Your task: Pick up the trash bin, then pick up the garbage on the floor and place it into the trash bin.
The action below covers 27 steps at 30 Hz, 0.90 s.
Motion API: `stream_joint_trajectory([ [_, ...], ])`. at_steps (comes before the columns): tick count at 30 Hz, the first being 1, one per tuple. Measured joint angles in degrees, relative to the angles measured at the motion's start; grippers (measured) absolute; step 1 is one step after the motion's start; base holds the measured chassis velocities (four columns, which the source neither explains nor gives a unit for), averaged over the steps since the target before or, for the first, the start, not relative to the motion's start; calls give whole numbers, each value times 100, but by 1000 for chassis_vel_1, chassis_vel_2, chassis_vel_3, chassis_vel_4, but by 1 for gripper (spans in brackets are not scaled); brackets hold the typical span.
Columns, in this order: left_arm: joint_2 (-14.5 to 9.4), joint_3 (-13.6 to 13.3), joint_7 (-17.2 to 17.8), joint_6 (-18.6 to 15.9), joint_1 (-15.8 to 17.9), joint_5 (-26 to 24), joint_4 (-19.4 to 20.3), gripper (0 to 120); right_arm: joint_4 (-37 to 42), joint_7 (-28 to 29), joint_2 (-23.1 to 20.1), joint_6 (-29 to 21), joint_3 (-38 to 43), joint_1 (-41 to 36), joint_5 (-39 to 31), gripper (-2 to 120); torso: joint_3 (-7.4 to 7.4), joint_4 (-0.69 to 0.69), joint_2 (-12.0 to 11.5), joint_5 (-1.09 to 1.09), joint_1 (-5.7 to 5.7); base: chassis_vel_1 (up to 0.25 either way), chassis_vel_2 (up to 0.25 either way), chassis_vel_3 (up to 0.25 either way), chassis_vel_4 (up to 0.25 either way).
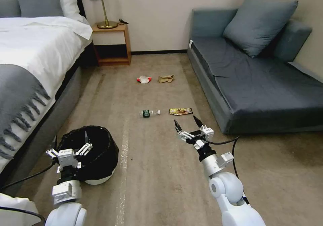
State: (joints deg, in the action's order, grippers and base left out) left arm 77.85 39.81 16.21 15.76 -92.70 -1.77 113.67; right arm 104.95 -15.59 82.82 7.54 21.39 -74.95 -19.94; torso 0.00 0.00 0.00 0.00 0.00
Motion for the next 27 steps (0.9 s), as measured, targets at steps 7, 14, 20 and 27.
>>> stream_joint_trajectory([
  [7, 0, 0, 0, 0, 0, 0, 0, 100, 0, 0, 0, 0, 0, 0, 0, 100, 0, 0, 0, 0, 0, 0, 0, 0, 0],
  [14, 0, 0, 0, 0, 0, 0, 0, 100, 0, 0, 0, 0, 0, 0, 0, 100, 0, 0, 0, 0, 0, 0, 0, 0, 0],
  [20, 0, 0, 0, 0, 0, 0, 0, 100, 0, 0, 0, 0, 0, 0, 0, 100, 0, 0, 0, 0, 0, 0, 0, 0, 0],
  [27, 0, 0, 0, 0, 0, 0, 0, 100, 0, 0, 0, 0, 0, 0, 0, 100, 0, 0, 0, 0, 0, 0, 0, 0, 0],
])
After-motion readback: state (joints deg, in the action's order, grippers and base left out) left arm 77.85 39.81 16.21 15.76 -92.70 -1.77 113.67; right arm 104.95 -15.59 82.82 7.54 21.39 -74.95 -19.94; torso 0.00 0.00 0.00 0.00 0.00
